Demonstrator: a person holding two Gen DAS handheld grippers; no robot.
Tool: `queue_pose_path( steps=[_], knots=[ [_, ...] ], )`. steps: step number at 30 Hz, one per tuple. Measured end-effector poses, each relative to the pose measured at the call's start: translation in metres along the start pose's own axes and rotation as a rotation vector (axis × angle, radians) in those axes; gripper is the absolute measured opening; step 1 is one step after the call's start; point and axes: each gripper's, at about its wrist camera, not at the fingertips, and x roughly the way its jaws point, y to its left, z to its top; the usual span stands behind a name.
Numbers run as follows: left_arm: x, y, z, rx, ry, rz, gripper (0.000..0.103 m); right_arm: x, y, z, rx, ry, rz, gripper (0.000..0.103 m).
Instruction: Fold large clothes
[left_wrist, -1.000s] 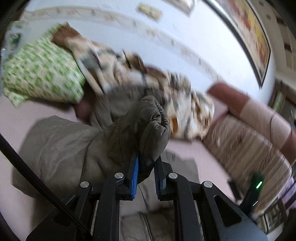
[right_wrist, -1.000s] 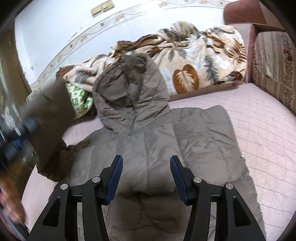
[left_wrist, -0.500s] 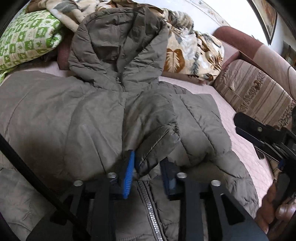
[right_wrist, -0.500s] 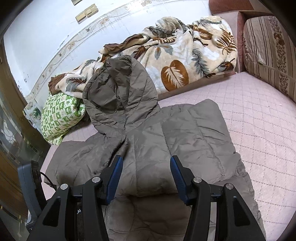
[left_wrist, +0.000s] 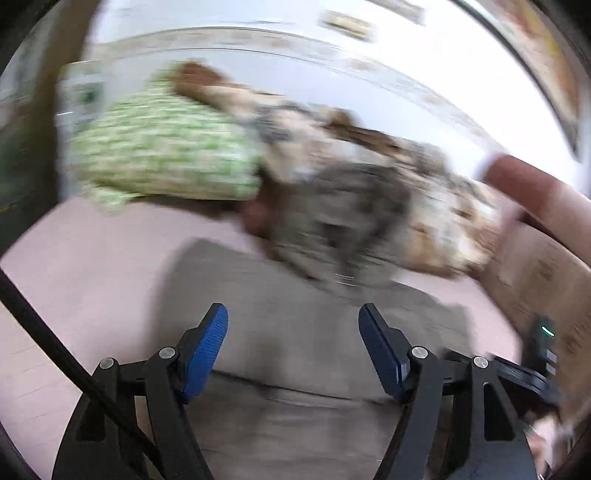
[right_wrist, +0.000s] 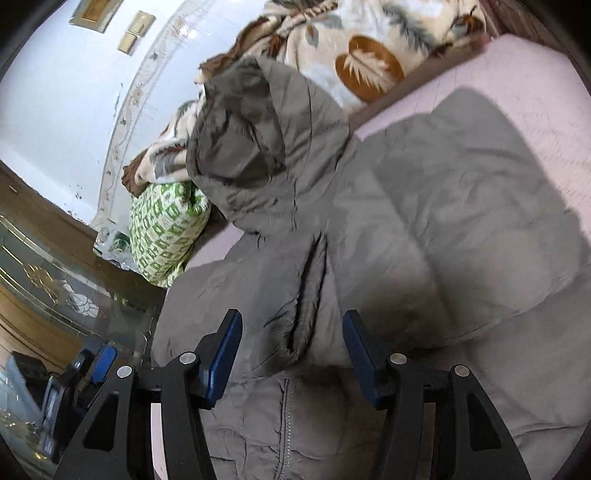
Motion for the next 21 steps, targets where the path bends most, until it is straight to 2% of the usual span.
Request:
queue_pose_path(
  steps=[4,7,8,9,10,13,17,21],
  knots=[
    [0.02,0.06,0.003,-0.135,0.02,0.106,0.072,0.024,0.005,-0.006,-0.004,0.028,0.0,0.061],
    [0.035,0.088,0.001,-0.174,0.048,0.141,0.072,0.037,0.006,-0.01,0.005,0.051,0.017,0.06],
    [0.039,0.093,0.001,-0.182,0.057,0.157,0.072,0.04,0.008,-0.011,-0.007,0.05,0.021,0.052],
    [0.044,0.098,0.001,-0.199,0.066,0.165,0.072,0.041,0.009,-0.012,-0.021,0.049,0.024,0.034],
    [0.047,0.102,0.0,-0.215,0.077,0.159,0.072,0.041,0.011,-0.011,-0.032,0.047,0.013,0.026],
    [0.052,0.11,-0.001,-0.259,0.095,0.133,0.072,0.029,0.011,-0.004,-0.039,0.001,-0.006,0.022],
    [0.055,0.104,-0.002,-0.238,0.095,0.14,0.072,0.003,0.017,0.012,-0.123,-0.109,-0.161,0.021],
    [0.067,0.084,-0.007,-0.176,0.135,0.131,0.072,-0.002,0.007,0.018,-0.155,-0.148,-0.341,0.021]
  ],
)
